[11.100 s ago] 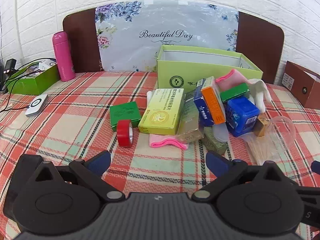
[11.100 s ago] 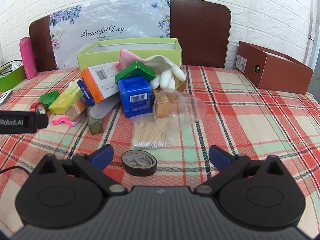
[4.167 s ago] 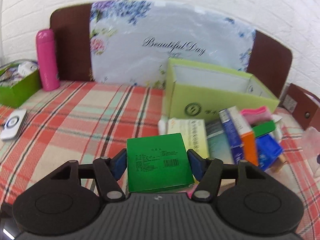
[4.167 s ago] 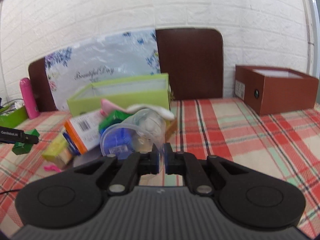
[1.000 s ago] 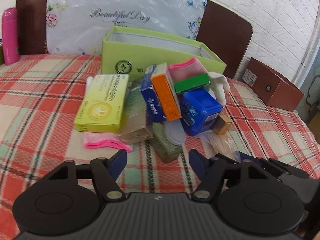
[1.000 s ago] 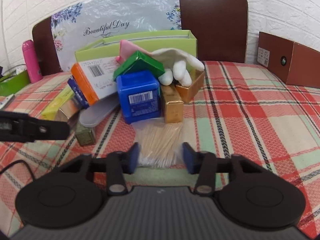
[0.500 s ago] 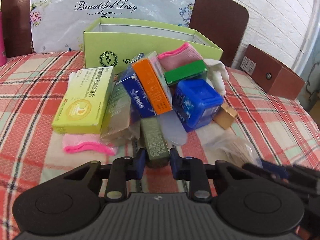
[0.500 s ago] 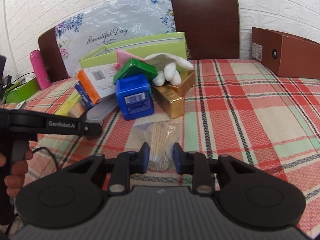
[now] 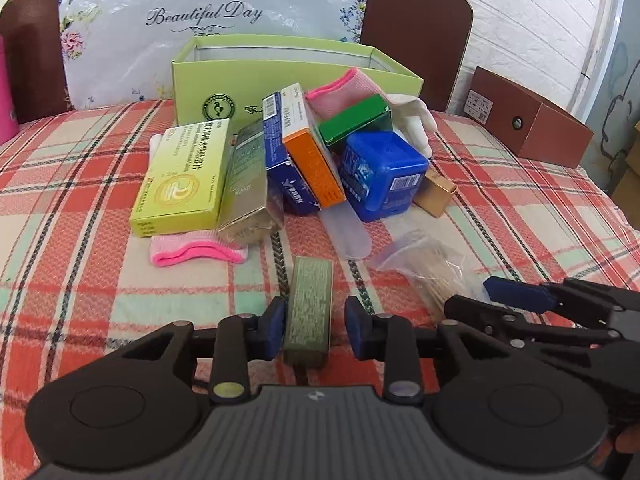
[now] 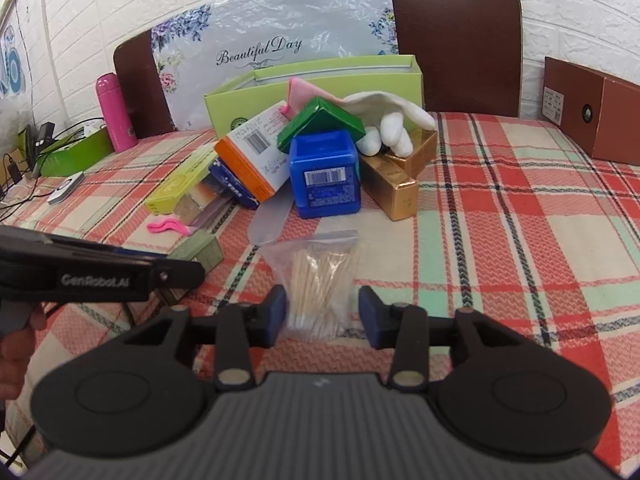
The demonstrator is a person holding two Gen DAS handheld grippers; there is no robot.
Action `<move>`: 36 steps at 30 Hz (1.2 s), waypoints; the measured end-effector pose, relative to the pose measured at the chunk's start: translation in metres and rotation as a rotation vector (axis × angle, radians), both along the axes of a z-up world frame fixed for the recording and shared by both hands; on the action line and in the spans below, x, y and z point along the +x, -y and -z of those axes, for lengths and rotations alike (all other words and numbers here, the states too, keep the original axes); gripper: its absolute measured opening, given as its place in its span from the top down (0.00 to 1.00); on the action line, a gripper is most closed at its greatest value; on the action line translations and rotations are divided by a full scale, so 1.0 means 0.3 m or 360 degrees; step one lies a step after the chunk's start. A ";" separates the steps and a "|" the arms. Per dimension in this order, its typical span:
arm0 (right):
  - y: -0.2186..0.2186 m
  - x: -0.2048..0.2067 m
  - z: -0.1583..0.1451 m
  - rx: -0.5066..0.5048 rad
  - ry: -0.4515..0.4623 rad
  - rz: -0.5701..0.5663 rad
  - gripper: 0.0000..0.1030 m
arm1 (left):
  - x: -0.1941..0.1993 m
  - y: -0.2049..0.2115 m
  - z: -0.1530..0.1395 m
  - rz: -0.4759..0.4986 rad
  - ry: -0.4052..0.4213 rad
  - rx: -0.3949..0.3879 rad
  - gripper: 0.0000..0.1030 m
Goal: Organize objects
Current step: 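Grasp the small olive box with the left tool while the right tool grasps the toothpick bag, then place the olive box and toothpick bag into the lime-green box and release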
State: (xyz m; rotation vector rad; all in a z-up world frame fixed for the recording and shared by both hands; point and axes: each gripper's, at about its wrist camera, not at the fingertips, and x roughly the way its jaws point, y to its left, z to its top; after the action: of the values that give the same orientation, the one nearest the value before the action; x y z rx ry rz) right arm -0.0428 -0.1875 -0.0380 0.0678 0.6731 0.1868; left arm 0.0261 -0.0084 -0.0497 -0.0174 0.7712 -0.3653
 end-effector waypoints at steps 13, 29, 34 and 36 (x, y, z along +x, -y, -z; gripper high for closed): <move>-0.030 0.043 0.029 -0.0013 -0.0021 -0.0010 0.55 | 0.011 -0.010 0.009 0.0010 -0.0025 -0.0030 0.68; 0.002 0.021 -0.076 0.0075 0.0084 -0.0059 0.80 | -0.002 -0.047 -0.132 0.0122 0.0094 -0.0146 0.77; 0.042 0.044 -0.166 0.0168 0.0199 -0.0037 0.80 | 0.046 -0.075 -0.238 0.0108 0.0241 -0.0126 0.77; 0.056 0.071 -0.206 0.0182 0.0253 -0.0029 0.80 | 0.076 -0.085 -0.276 0.0090 0.0294 -0.0128 0.77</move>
State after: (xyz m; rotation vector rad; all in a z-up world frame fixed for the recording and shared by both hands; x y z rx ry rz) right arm -0.0215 -0.2042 0.0237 0.1550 0.5043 0.2457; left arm 0.0490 0.0172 0.0332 -0.0369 0.5752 -0.4452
